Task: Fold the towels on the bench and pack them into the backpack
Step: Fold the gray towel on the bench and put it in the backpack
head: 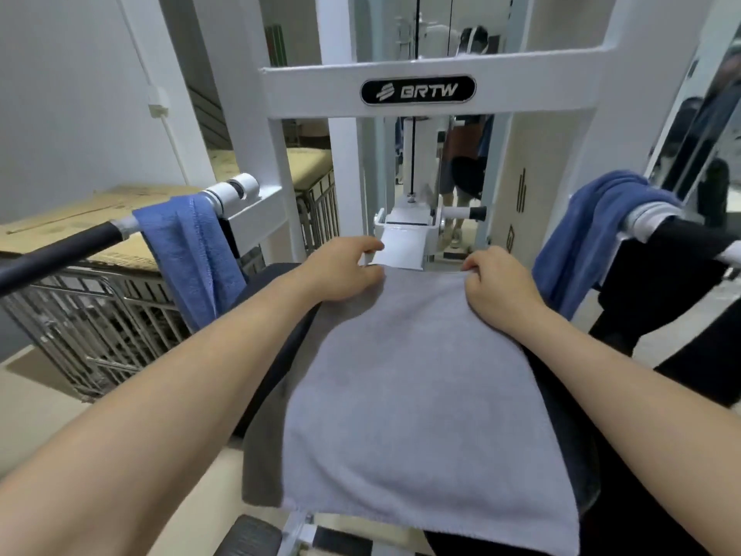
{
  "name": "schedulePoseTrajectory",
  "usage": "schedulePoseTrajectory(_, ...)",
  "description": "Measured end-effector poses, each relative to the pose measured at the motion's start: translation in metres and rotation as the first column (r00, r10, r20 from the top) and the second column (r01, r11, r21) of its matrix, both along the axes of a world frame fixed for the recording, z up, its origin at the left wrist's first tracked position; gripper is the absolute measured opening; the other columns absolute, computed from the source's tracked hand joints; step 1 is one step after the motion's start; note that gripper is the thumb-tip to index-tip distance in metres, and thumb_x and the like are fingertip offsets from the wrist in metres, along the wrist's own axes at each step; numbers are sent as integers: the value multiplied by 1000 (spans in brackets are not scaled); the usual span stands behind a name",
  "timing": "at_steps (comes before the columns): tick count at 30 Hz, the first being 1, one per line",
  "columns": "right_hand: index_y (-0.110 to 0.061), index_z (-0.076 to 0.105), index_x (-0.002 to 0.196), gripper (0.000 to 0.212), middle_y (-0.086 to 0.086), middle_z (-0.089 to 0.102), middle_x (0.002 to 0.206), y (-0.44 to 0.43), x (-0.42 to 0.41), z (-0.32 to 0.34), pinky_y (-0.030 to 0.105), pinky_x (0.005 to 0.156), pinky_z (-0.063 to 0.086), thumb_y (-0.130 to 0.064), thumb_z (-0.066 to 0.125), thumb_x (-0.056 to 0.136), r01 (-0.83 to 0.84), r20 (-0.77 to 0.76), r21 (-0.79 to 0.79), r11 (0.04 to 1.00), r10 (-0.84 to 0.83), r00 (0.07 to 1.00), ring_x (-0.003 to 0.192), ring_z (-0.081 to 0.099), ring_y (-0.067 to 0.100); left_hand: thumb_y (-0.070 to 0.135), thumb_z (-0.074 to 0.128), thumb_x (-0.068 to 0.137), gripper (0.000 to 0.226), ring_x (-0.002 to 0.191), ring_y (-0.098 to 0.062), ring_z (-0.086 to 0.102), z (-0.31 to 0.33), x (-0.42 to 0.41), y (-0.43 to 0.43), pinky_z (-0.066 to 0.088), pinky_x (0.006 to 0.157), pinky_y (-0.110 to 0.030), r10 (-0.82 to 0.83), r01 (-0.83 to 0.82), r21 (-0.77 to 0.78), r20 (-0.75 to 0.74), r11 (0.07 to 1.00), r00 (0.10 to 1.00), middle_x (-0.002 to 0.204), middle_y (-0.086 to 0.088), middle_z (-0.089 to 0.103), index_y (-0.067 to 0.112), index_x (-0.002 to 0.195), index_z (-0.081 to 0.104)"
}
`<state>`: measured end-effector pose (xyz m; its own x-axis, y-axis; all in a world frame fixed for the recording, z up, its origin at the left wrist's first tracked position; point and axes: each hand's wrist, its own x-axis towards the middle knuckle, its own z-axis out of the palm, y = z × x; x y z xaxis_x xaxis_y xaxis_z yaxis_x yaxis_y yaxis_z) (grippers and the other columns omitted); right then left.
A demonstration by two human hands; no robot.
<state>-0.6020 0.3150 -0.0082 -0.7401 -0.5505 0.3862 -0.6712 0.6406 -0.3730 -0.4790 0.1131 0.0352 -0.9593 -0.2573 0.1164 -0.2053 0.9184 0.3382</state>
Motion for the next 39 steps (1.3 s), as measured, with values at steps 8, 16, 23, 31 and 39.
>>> schedulePoseTrajectory(8,-18,43,80,10,5,54,83,-12,-23,0,33,61,35,-17,38,89,14,-64,201,980,-1,998,76,51,29,58,72,72,49,60,-7,46,16,-17,-33,36,63,-22,-165,142,364,33,921,986,62,1,53,11,64,61)
schedulePoseTrajectory(16,-23,38,66,24,-2,48,70,-12,-27,-1,29,52,25,-16,41,88,58,-14,85,995,-57,998,70,48,24,46,93,41,43,48,-6,57,15,-13,-54,46,49,-15,-304,158,841,8,517,953,54,5,59,19,51,61)
schedulePoseTrajectory(23,-18,49,77,14,5,57,81,-11,-28,-3,28,49,22,-11,42,87,131,-18,-12,991,-131,991,73,51,28,50,76,72,52,47,-6,37,17,-31,-74,31,48,-22,108,-92,155,-99,984,989,49,4,42,11,55,47)
schedulePoseTrajectory(31,-15,60,92,17,3,62,91,-9,-30,-2,32,66,40,-8,45,86,125,35,-109,986,-122,992,84,55,24,39,74,80,16,85,-13,57,-10,-23,-83,44,76,-28,101,-96,65,-76,993,992,85,12,63,29,91,70)
schedulePoseTrajectory(39,-13,62,123,44,11,63,119,-19,-47,13,32,92,39,0,46,84,46,-53,-289,956,-64,997,111,54,32,13,68,87,35,102,-8,60,-6,-2,-82,50,94,-26,283,-116,330,-521,937,806,111,4,63,28,118,61)
